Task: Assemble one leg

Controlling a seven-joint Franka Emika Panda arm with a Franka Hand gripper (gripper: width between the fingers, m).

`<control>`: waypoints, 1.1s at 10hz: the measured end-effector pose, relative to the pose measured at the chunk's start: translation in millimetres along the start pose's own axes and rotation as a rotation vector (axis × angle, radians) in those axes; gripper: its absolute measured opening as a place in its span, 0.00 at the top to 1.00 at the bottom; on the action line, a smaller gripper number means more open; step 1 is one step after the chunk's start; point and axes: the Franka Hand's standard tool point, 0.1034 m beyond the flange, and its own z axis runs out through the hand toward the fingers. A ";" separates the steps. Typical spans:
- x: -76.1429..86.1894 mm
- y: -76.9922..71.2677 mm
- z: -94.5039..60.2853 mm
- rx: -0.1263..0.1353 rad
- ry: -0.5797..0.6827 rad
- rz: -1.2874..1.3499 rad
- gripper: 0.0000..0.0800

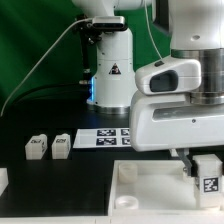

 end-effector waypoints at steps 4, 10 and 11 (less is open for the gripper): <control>4.8 2.1 2.3 -0.004 -0.005 0.498 0.64; 1.5 0.8 2.3 -0.006 -0.085 1.562 0.63; 0.7 0.8 2.2 -0.013 -0.082 1.653 0.63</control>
Offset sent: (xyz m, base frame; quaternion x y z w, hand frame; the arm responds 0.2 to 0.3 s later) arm 0.0325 -0.0048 -0.0045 -0.0043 0.0234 0.3928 0.9193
